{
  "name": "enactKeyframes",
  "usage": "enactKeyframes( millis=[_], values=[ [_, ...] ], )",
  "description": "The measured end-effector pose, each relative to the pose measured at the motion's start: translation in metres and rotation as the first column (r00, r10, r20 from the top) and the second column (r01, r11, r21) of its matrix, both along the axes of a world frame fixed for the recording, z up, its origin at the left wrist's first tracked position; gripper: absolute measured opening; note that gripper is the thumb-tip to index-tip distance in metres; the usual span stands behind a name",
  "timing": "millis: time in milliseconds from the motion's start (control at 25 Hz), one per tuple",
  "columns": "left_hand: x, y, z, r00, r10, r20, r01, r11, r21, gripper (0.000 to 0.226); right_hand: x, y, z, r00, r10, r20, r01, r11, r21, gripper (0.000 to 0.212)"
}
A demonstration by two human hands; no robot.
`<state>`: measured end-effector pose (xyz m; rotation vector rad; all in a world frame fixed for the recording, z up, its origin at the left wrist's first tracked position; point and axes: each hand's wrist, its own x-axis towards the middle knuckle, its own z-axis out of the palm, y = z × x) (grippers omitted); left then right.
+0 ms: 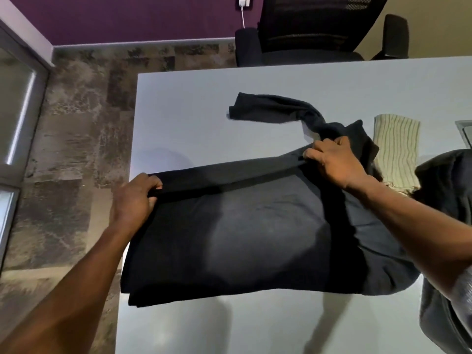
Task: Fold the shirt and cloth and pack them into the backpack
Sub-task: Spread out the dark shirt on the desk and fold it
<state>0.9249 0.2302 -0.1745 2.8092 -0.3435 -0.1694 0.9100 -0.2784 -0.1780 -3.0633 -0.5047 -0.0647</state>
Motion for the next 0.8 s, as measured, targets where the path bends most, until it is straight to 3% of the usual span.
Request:
enactKeyframes(
  millis=[120,320,640,800],
  values=[
    [-0.026,0.0,-0.001,1.0,-0.005,0.016,0.004,0.996,0.086,0.039,-0.031,0.002,-0.006,1.0,-0.001,-0.023,0.001,1.0,-0.025,0.027],
    [-0.05,-0.004,-0.005,0.998,0.049,0.044,-0.055,0.986,0.16,0.037,-0.065,0.003,-0.012,0.999,-0.039,-0.001,0.039,0.998,-0.057,0.02],
    [-0.075,0.006,-0.004,0.993,0.118,-0.021,-0.107,0.957,0.27,0.028,-0.103,0.007,-0.019,0.998,0.028,0.053,-0.022,0.992,-0.126,0.013],
    [-0.083,0.007,-0.006,0.994,0.108,-0.02,-0.092,0.921,0.379,0.026,-0.113,0.02,-0.017,0.987,0.157,0.029,-0.147,0.964,-0.223,0.021]
  ],
)
